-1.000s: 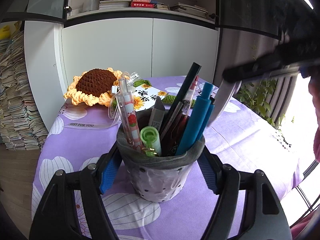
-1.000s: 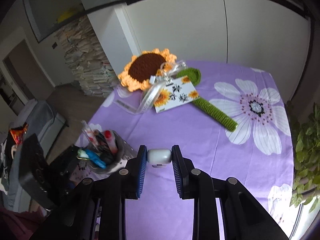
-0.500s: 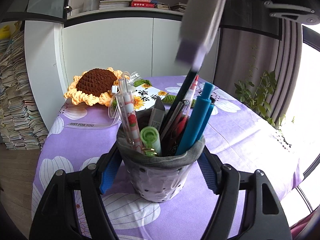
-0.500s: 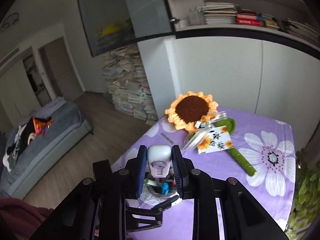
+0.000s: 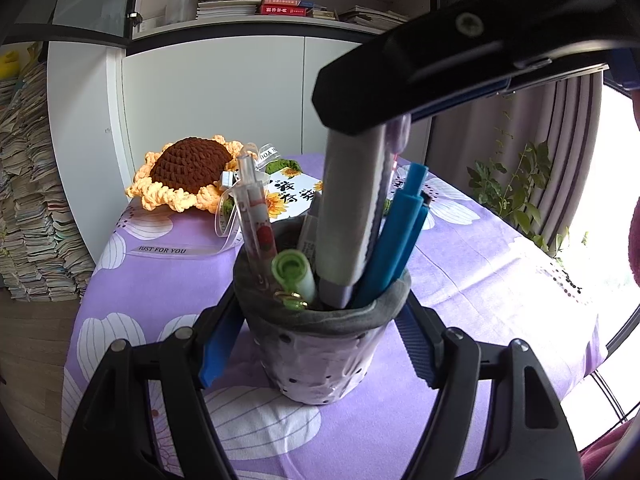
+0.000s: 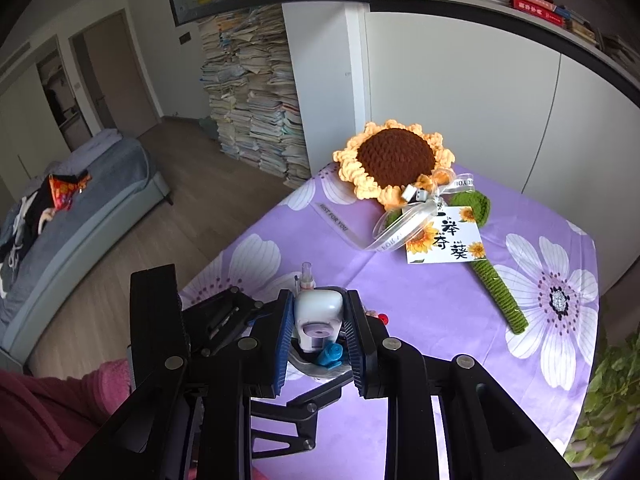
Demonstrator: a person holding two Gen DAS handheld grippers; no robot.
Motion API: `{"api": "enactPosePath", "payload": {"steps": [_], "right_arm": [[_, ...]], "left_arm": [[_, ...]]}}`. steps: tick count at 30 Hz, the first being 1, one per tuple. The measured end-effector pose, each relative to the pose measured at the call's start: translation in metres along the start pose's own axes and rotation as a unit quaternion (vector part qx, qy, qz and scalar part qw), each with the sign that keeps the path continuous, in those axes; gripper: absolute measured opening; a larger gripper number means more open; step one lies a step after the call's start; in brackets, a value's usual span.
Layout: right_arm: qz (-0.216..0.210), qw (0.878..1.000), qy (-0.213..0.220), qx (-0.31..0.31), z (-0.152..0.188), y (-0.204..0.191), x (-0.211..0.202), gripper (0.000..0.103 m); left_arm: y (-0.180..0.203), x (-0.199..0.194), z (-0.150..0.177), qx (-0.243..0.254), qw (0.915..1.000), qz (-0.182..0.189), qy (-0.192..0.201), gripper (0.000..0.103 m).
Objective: Organize stationery
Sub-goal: 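Insert the white correction tape into the white pen cup with the right tool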
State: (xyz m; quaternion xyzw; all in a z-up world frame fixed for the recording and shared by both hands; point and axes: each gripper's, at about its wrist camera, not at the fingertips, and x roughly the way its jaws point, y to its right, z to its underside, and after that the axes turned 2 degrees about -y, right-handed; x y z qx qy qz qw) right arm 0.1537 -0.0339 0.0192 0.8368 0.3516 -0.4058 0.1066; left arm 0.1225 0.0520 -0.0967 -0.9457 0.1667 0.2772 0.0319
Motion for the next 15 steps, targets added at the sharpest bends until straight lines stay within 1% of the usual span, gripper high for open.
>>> {"api": "enactPosePath", "payload": {"steps": [5, 8, 12, 15], "right_arm": [[-0.009, 1.0, -0.007, -0.011, 0.001, -0.001, 0.001, 0.027], [-0.014, 1.0, -0.018, -0.004, 0.004, 0.003, 0.006, 0.027], [-0.021, 1.0, -0.019, -0.003, 0.006, 0.004, 0.007, 0.027], [-0.05, 0.999, -0.015, 0.014, 0.007, 0.01, 0.006, 0.027]], "left_arm": [[-0.003, 0.002, 0.001, -0.01, 0.9999, 0.008, -0.008, 0.073], [-0.005, 0.003, 0.001, -0.018, 0.9997, 0.015, -0.01, 0.073], [-0.004, 0.002, 0.001, -0.017, 0.9997, 0.013, -0.01, 0.073], [-0.003, 0.002, 0.0, -0.016, 0.9998, 0.011, -0.009, 0.073]]}}
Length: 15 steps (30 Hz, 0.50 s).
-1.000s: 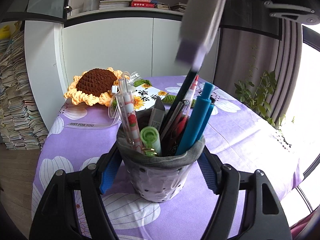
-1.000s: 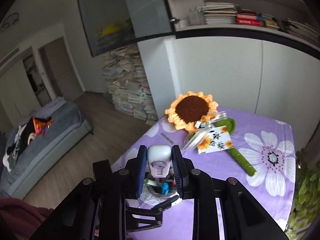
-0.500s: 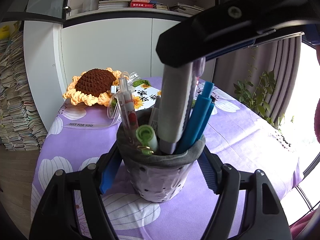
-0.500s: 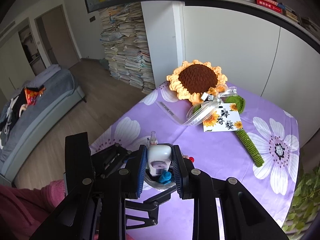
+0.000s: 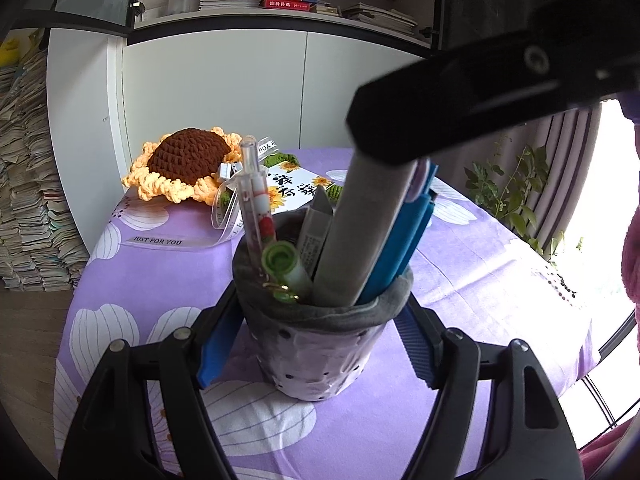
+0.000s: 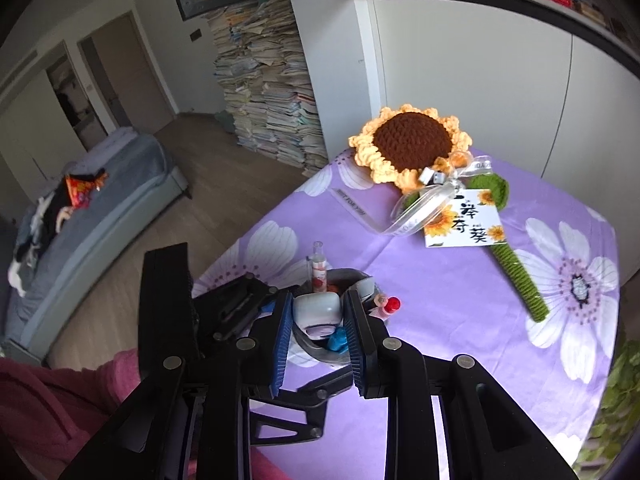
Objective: Organize stationery
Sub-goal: 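Insert the white correction tape into the white pen cup with the right tool, then lower the white pen cup onto the table and open the left tool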
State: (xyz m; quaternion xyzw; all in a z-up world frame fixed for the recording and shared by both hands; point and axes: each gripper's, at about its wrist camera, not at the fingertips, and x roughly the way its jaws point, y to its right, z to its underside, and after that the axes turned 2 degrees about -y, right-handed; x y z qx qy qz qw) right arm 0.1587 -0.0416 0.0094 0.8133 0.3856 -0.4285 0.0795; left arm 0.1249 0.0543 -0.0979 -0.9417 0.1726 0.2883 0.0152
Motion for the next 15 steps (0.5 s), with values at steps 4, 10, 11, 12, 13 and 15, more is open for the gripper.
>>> {"api": "enactPosePath", "payload": {"steps": [4, 10, 11, 12, 13, 15], "right_arm": [[-0.033, 0.998, 0.037, 0.036, 0.004, 0.014, -0.017, 0.044], [0.072, 0.981, 0.166, 0.066, 0.048, 0.035, -0.049, 0.068], [0.095, 0.977, 0.177, 0.071, 0.058, 0.038, -0.048, 0.069], [0.11, 0.974, 0.182, 0.079, 0.07, 0.043, -0.047, 0.069], [0.117, 0.973, 0.177, 0.09, 0.083, 0.049, -0.043, 0.069], [0.114, 0.975, 0.149, 0.121, 0.103, 0.064, -0.033, 0.069]], "left_arm": [[0.0, -0.001, -0.001, 0.0, 1.0, 0.0, 0.002, 0.073], [-0.004, -0.003, -0.004, -0.011, 0.9999, 0.003, 0.008, 0.08], [-0.004, -0.003, -0.004, -0.011, 0.9999, 0.002, 0.007, 0.08], [-0.003, -0.003, -0.004, -0.009, 0.9999, -0.001, 0.006, 0.08], [-0.002, -0.002, -0.005, -0.007, 1.0, -0.004, 0.004, 0.08], [-0.001, -0.001, -0.007, -0.004, 1.0, -0.008, 0.003, 0.081]]}}
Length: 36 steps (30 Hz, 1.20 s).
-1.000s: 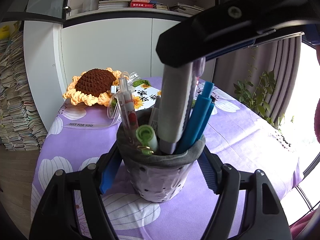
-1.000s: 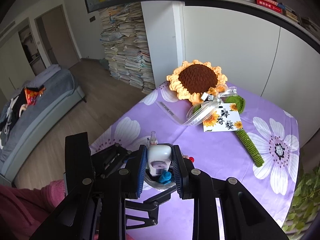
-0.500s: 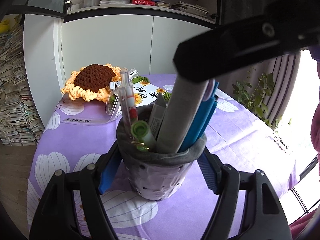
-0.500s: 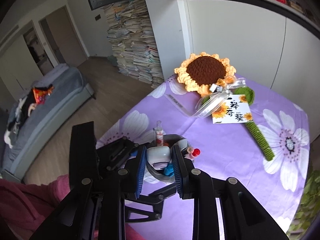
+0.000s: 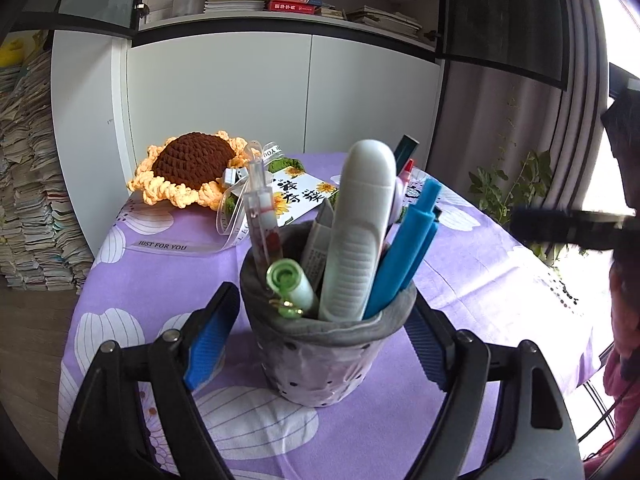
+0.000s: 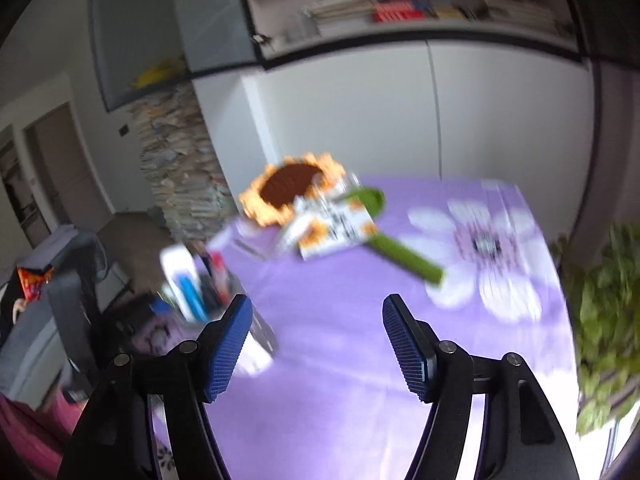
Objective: Organize stationery
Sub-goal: 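Lower the white pen cup onto the table and open the left tool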
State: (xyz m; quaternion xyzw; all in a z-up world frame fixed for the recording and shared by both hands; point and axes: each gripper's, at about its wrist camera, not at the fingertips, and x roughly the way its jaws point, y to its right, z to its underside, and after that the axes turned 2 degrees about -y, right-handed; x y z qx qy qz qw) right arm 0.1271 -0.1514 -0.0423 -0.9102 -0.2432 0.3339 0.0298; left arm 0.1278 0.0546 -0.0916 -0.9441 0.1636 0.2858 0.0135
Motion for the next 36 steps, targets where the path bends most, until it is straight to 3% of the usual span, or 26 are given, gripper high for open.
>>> {"api": "enactPosePath", "payload": {"steps": [4, 10, 12, 20, 29, 36], "right_arm": [[0.038, 0.997, -0.046, 0.057, 0.025, 0.035, 0.01, 0.069], [0.009, 0.99, -0.042, 0.132, 0.035, 0.068, 0.008, 0.069], [0.01, 0.99, -0.041, 0.133, 0.039, 0.069, 0.009, 0.069], [0.007, 0.992, -0.048, 0.118, 0.055, 0.075, 0.011, 0.069], [0.023, 0.991, -0.05, 0.121, 0.066, 0.088, 0.013, 0.069], [0.027, 0.991, -0.055, 0.123, 0.073, 0.094, 0.015, 0.069]], "left_arm": [[0.007, 0.001, -0.004, 0.007, 0.9999, -0.012, 0.003, 0.085], [0.014, 0.005, -0.008, 0.023, 0.9988, -0.042, 0.003, 0.084], [0.014, 0.005, -0.009, 0.026, 0.9985, -0.048, 0.002, 0.078], [0.016, 0.01, -0.012, 0.015, 0.9973, -0.069, -0.016, 0.072], [0.022, 0.011, -0.015, 0.014, 0.9961, -0.084, -0.025, 0.071], [0.026, 0.014, -0.02, 0.007, 0.997, -0.072, -0.026, 0.071]]}}
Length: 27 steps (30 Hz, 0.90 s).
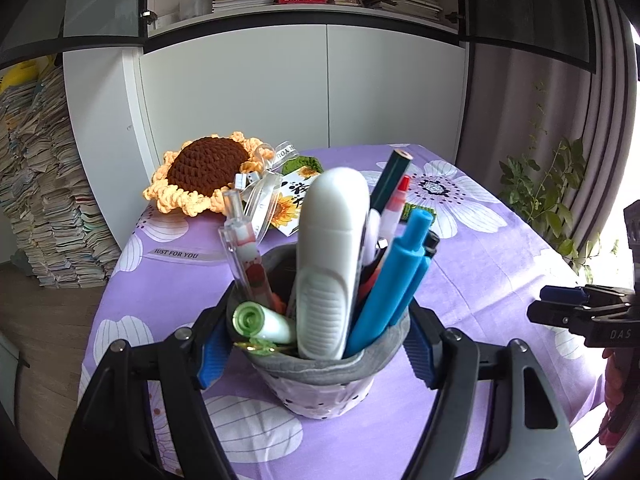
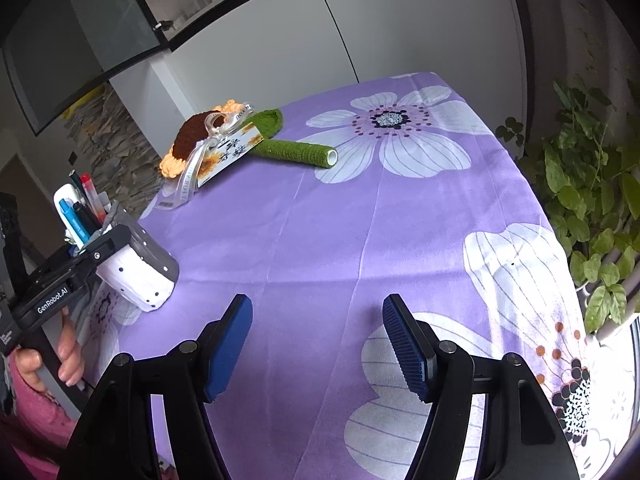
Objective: Organize stationery
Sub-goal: 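Lower the white pen cup onto the table and open the left tool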
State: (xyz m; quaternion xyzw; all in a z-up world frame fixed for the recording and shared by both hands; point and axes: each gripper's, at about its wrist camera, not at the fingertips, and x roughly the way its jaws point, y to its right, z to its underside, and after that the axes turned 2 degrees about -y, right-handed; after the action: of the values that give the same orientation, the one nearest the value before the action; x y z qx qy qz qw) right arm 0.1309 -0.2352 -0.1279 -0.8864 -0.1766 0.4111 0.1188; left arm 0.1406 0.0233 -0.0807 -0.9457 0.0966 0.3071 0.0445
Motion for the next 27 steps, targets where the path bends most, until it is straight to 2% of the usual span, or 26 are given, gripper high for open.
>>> {"api": "enactPosePath", "payload": {"steps": [8, 17, 27], "right_arm": [[0.003, 1.0, 0.002, 0.013, 0.001, 0.011, -0.004, 0.069], [0.01, 1.0, 0.008, 0.018, -0.003, 0.02, -0.009, 0.069], [0.009, 1.0, 0.01, 0.022, -0.006, 0.026, -0.008, 0.069]], "left_arm": [[0.022, 0.016, -0.022, 0.019, 0.9995, 0.025, 0.008, 0.071], [0.041, 0.048, -0.056, 0.032, 0.9987, 0.035, 0.019, 0.071], [0.052, 0.077, -0.059, 0.036, 0.9987, 0.036, -0.001, 0.071]]}}
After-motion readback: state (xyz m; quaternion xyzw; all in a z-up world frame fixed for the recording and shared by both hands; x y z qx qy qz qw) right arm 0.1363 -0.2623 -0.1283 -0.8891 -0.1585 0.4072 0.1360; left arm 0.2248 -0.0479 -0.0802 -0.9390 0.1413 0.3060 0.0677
